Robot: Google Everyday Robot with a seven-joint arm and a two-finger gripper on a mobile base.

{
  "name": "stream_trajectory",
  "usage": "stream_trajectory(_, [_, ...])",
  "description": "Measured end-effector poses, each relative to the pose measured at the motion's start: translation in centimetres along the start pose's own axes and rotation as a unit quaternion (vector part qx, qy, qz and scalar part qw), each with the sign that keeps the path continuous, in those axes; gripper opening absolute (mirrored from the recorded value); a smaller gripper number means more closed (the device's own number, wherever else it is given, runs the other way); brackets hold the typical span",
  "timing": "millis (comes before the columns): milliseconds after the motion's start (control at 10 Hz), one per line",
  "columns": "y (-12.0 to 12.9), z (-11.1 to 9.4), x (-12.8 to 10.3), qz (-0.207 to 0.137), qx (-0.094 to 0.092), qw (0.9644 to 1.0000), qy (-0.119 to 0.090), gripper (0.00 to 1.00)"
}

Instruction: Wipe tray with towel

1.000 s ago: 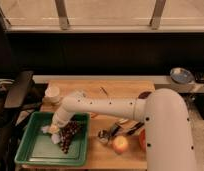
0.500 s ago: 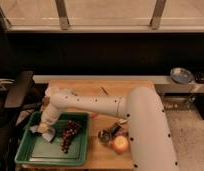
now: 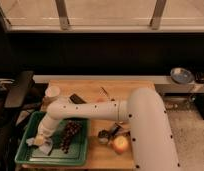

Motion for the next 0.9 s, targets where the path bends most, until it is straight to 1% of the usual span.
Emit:
stream_trajectory(100, [0.9, -0.7, 1.2, 0.012, 0.003, 0.9999, 0.003, 0.00])
stream_trajectory(200, [1.2, -1.5, 2.2, 0.023, 0.010, 0.9997, 0.005, 0.00])
stream_trajectory(300, [1.1, -2.9, 3.7, 0.040, 0.021, 0.9989, 0.009, 0.00])
stream_trajectory(400, [0.6, -3.7, 4.3, 0.047, 0.028, 0.9984, 0.013, 0.00])
stream_trajectory(500, [-0.3, -4.3, 4.5, 0.051, 0.033, 0.9980, 0.018, 0.00])
stream_trajectory(600, [-2.2, -5.0, 4.3, 0.051, 0.041, 0.9976, 0.023, 0.00])
stream_trajectory(800, [-5.0, -5.7, 3.7, 0.046, 0.046, 0.9976, 0.024, 0.00])
stream_trajectory(900, [-6.5, -5.7, 2.9, 0.039, 0.047, 0.9979, 0.023, 0.00])
